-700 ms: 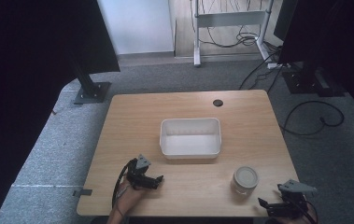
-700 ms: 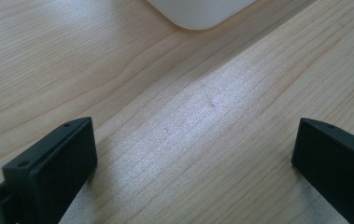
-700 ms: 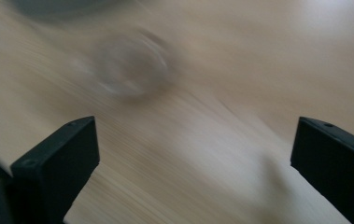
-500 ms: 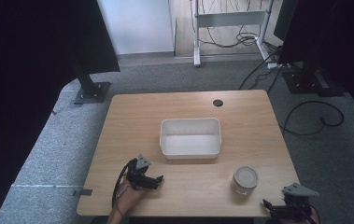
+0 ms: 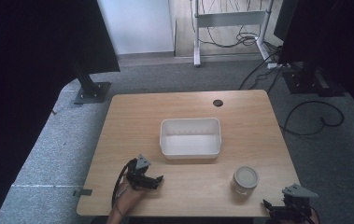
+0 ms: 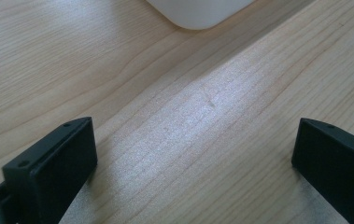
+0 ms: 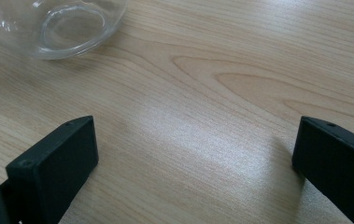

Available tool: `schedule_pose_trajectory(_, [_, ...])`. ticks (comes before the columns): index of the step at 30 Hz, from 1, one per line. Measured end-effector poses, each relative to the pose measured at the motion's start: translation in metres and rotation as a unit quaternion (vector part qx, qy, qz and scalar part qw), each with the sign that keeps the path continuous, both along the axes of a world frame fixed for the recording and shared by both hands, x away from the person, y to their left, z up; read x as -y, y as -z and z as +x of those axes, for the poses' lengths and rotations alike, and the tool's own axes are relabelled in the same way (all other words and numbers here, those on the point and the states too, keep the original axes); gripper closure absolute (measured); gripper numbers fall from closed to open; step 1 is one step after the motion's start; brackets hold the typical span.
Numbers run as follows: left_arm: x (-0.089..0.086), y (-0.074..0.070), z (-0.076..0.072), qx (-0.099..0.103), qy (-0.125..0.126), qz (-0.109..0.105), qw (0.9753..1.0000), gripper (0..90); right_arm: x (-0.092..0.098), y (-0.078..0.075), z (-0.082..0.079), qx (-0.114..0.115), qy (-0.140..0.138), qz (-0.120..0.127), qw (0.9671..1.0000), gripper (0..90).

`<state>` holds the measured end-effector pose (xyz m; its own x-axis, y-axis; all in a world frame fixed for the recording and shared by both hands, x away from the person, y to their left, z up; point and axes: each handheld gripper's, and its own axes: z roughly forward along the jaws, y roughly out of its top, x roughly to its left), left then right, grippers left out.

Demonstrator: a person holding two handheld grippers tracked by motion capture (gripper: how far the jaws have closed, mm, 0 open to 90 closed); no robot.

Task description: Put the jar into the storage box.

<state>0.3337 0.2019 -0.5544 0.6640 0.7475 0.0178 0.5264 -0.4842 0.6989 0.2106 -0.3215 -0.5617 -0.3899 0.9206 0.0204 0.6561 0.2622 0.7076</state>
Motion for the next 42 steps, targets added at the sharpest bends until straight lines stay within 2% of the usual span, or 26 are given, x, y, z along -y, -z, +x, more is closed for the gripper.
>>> schedule_pose_trajectory(16, [0.000,0.000,0.000,0.000,0.000,0.000,1.0000,0.0,-0.001,-0.001,0.000,-0.001,0.009,0.004,1.0000,0.0])
schedule_pose_trajectory(28, [0.000,0.000,0.000,0.000,0.000,0.000,1.0000,0.0,-0.007,-0.004,-0.002,-0.011,-0.006,0.015,0.9998,2.5])
schedule_pose_trajectory(42, [0.000,0.000,0.000,0.000,-0.001,0.000,1.0000,0.0,-0.018,-0.015,-0.003,0.000,-0.022,0.010,0.9997,2.4])
